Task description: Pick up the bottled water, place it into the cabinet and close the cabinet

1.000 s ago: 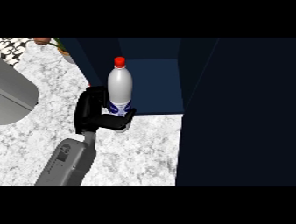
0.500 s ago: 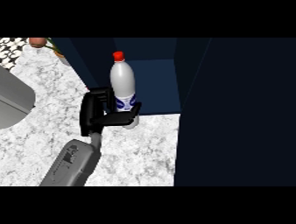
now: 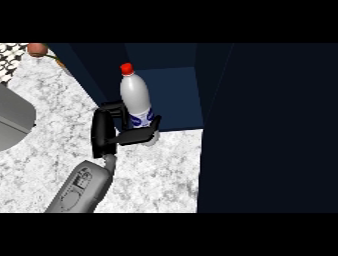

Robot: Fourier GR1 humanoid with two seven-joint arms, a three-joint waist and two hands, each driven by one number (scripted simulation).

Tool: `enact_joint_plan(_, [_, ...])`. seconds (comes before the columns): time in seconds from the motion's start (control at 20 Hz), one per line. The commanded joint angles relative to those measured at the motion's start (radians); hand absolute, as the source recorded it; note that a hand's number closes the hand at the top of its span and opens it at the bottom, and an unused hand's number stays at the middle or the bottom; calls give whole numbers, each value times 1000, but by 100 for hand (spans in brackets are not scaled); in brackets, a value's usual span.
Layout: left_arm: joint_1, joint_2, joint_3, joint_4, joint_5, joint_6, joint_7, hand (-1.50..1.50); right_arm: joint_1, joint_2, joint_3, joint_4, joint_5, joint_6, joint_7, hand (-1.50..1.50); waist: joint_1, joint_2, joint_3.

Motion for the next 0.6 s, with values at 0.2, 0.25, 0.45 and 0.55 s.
enact_joint_plan(0.2, [-299, 80, 27, 227, -92, -9, 86, 150, -14, 4, -7, 10, -10, 4, -5, -150, -48, 35, -3])
enact_joint_plan(0.25, [-295, 76, 20, 238, -112, 20, 79, 150, -18, -6, -4, 39, 1, 21, -22, -150, -48, 35, -2])
enact_joint_plan(0.45, [-278, 91, 8, 278, -145, 64, 71, -150, -25, 10, 2, 56, 8, 10, -30, -150, -40, 36, -4])
enact_joint_plan(0.55, [-296, 101, 12, 261, -140, 62, 92, -150, -37, 12, -13, 7, -17, -8, 20, -150, -42, 38, -5])
